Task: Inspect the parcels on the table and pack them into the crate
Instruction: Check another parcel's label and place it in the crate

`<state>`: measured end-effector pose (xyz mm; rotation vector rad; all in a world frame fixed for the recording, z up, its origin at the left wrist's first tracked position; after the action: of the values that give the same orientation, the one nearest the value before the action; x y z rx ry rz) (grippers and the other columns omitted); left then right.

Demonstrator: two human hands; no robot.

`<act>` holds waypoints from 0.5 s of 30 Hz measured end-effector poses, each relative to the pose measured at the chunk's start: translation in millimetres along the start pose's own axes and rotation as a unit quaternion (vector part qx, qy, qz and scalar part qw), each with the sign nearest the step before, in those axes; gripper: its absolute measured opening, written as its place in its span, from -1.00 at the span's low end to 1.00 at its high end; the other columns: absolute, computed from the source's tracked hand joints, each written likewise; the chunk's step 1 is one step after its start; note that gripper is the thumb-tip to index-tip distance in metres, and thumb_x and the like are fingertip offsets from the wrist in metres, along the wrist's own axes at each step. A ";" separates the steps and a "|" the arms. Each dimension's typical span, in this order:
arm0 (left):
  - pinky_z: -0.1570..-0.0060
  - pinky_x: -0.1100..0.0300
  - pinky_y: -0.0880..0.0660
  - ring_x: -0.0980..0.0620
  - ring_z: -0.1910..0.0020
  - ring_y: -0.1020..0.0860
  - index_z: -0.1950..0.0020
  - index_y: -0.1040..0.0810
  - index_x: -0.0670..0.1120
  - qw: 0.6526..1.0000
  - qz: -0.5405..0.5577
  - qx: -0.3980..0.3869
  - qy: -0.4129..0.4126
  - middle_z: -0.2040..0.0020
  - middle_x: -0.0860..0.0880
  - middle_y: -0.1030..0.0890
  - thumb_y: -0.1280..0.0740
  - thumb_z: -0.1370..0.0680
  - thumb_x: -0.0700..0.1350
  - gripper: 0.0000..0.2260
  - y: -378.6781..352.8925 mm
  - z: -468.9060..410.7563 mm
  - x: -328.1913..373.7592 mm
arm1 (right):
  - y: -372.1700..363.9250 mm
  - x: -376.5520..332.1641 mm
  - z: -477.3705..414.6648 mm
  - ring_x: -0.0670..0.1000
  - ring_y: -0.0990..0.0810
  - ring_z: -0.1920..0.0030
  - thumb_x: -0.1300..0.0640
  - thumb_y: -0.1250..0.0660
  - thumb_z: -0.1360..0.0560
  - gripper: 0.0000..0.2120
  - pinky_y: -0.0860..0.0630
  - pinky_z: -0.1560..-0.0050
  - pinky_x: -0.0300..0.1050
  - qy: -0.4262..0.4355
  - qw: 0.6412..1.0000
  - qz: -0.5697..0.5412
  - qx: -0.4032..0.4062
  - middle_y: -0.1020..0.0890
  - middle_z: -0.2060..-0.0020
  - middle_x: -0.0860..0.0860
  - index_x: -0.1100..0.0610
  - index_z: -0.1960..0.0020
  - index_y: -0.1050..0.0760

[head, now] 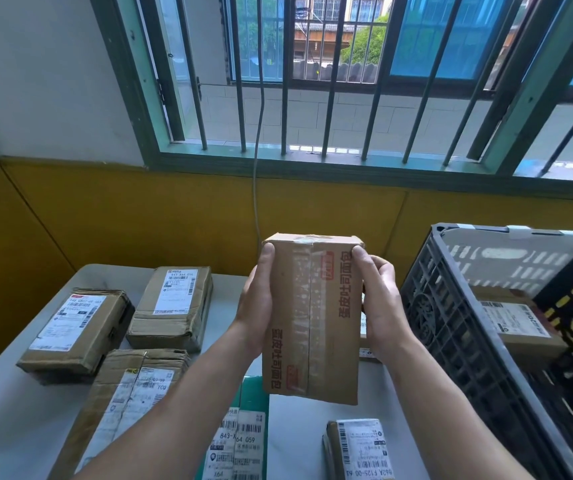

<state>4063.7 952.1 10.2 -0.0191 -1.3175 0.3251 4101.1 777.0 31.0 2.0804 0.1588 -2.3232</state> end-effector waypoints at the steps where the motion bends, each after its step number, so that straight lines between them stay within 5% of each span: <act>1: 0.13 0.11 -0.62 0.02 -0.07 -0.71 -0.35 -0.55 0.13 1.000 -0.004 0.006 0.000 -0.13 -0.01 -0.72 -0.06 -0.47 0.53 -0.31 0.6 0.2 0.1 | -0.8 -0.8 0.9 -0.18 -0.70 0.13 -0.41 -0.31 -0.35 -0.38 -0.62 0.24 -0.20 0.001 1.000 -0.007 -0.001 -0.72 0.13 -0.18 -0.09 -0.28 -0.40; 7: -0.05 -0.06 -0.60 -0.01 -0.12 -0.63 -0.19 -0.47 0.23 0.995 -0.008 0.095 -0.020 -0.13 0.02 -0.65 -0.14 -0.41 0.51 -0.48 7.3 -0.5 5.0 | -1.1 0.1 3.7 -0.11 -0.73 0.01 -0.44 -0.45 -0.19 -0.08 -0.62 0.23 -0.27 -0.001 0.999 -0.033 0.012 -0.73 -0.07 -0.06 -0.03 -0.44 -0.40; 10: 0.01 0.11 -0.54 0.07 -0.08 -0.55 -0.17 -0.36 0.11 0.984 -0.008 0.169 -0.065 -0.13 0.01 -0.55 -0.27 -0.44 0.39 -0.53 14.9 -0.9 11.5 | -0.7 1.4 3.9 -0.06 -0.72 -0.05 -0.47 -0.45 -0.16 -0.04 -0.64 0.11 -0.15 0.000 0.999 -0.027 0.024 -0.74 -0.05 -0.08 -0.04 -0.44 -0.40; 12: 0.09 0.22 -0.50 0.09 -0.07 -0.52 -0.22 -0.32 0.08 0.968 -0.065 0.214 -0.115 -0.19 -0.04 -0.51 -0.33 -0.54 0.26 -0.60 18.5 2.5 15.5 | 0.4 1.1 3.0 -0.07 -0.72 -0.04 -0.48 -0.45 -0.14 -0.05 -0.65 0.05 -0.10 -0.002 0.999 -0.023 0.034 -0.74 0.01 -0.14 -0.04 -0.41 -0.41; 15: -0.14 0.09 -0.55 0.03 -0.24 -0.45 -0.23 -0.31 0.16 0.946 -0.177 0.206 -0.179 -0.31 0.01 -0.42 -0.38 -0.57 0.17 -0.66 11.7 8.2 17.8 | -0.3 0.0 3.1 -0.08 -0.72 -0.03 -0.47 -0.47 -0.15 -0.06 -0.66 -0.03 -0.02 -0.002 0.999 -0.029 0.045 -0.74 0.07 -0.17 -0.04 -0.40 -0.40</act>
<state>4057.1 966.2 26.9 0.6502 -1.5543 0.2990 4098.1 777.0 31.3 2.1381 0.1179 -2.4109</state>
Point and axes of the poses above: each hand's wrist, its own z-axis away from the middle knuckle, its own y-axis out of the back of the hand, x = y × z, the point moved 6 cm from there along -z, towards the middle knuckle
